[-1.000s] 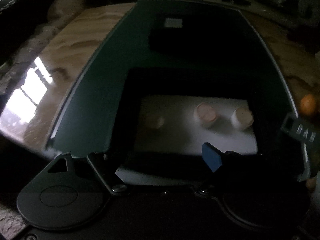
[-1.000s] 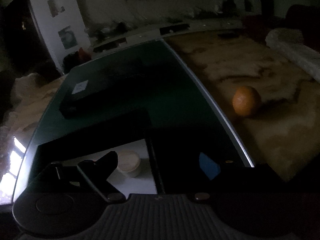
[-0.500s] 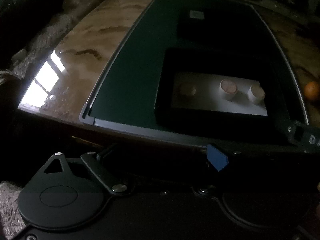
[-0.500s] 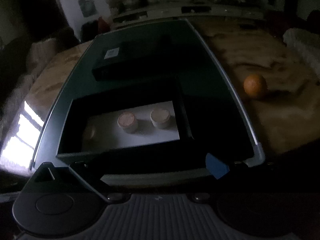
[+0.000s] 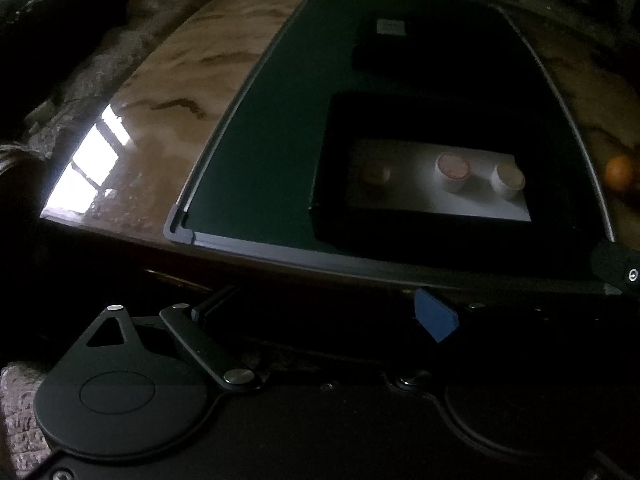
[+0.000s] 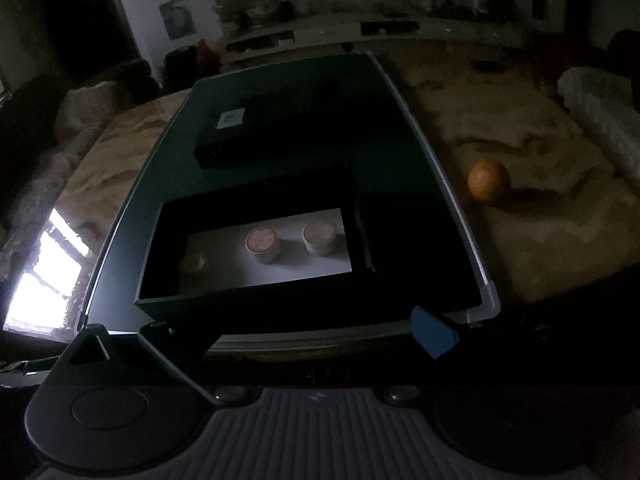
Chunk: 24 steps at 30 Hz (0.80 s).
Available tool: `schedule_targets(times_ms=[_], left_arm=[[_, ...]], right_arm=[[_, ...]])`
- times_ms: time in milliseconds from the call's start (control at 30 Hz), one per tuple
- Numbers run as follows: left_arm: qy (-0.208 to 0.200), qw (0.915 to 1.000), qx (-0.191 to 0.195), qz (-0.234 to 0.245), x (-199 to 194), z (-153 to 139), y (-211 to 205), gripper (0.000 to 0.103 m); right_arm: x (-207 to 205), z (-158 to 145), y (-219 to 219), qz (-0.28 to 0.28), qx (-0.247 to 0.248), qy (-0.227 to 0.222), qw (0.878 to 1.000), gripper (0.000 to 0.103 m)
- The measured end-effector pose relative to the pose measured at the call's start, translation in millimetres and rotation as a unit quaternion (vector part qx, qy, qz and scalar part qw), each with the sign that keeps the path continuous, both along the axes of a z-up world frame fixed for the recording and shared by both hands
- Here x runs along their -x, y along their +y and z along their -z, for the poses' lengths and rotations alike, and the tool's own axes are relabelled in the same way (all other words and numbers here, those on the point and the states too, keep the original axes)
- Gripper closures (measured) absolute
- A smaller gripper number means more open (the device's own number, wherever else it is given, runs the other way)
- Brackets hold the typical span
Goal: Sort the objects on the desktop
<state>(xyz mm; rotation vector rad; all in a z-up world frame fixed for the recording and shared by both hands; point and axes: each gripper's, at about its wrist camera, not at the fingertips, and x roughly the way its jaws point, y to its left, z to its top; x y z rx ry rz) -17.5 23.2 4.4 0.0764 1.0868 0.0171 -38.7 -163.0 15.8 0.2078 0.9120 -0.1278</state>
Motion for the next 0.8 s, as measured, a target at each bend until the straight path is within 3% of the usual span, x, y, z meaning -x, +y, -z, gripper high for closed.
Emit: schedule_targets(times_ms=[800], left_arm=[[0.014,0.9998,0.006,0.011,-11,10,-11,0.008]], right_arm=[[-2,1,1,-0.023,-0.001,0.004,1.0,0.0]])
